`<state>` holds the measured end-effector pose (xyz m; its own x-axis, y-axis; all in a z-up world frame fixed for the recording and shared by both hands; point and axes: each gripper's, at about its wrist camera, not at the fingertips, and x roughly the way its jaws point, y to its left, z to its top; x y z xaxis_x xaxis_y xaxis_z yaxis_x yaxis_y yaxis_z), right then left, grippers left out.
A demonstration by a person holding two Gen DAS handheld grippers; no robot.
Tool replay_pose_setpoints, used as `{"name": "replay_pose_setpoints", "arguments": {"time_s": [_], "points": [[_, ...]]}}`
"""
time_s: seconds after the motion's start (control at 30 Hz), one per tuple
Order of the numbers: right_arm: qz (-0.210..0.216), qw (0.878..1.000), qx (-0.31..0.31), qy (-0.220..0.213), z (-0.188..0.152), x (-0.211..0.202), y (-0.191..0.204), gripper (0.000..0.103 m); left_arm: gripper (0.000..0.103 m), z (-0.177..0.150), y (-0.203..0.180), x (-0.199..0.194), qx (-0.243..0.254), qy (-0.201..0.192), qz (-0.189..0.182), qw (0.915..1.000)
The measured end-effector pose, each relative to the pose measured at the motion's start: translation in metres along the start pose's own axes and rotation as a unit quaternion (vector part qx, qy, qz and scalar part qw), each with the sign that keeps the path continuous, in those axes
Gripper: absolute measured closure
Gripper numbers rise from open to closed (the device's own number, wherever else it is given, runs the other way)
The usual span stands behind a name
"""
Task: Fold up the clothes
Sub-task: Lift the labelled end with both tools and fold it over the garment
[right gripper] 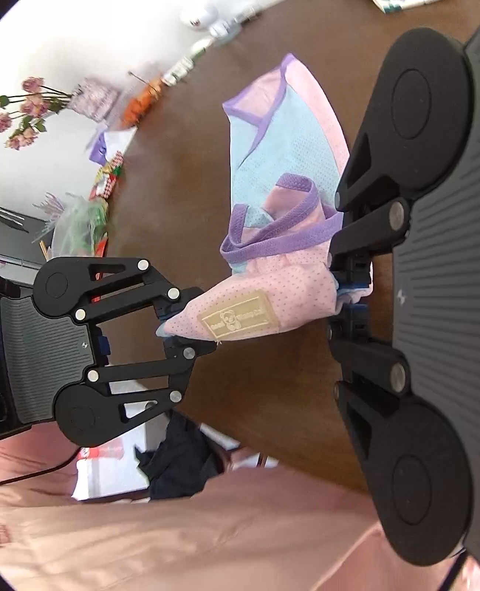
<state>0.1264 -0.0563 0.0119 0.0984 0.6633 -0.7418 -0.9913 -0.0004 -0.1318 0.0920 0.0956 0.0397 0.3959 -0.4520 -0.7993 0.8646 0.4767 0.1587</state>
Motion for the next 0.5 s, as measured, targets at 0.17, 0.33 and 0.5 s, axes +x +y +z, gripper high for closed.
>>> {"name": "replay_pose_setpoints", "arguments": {"time_s": [0.17, 0.33, 0.5], "points": [[0.077, 0.992, 0.099, -0.018, 0.010, -0.013, -0.057, 0.097, 0.090, 0.011, 0.054, -0.023, -0.087, -0.038, -0.047, 0.9944], [0.136, 0.970, 0.199, -0.030, 0.014, -0.015, -0.114, 0.097, 0.086, 0.007, 0.129, -0.002, -0.183, -0.045, -0.040, 0.9813], [0.146, 0.952, 0.269, -0.022, -0.010, 0.020, -0.149, 0.097, 0.082, -0.011, 0.166, 0.023, -0.226, -0.026, -0.056, 0.9722]]}}
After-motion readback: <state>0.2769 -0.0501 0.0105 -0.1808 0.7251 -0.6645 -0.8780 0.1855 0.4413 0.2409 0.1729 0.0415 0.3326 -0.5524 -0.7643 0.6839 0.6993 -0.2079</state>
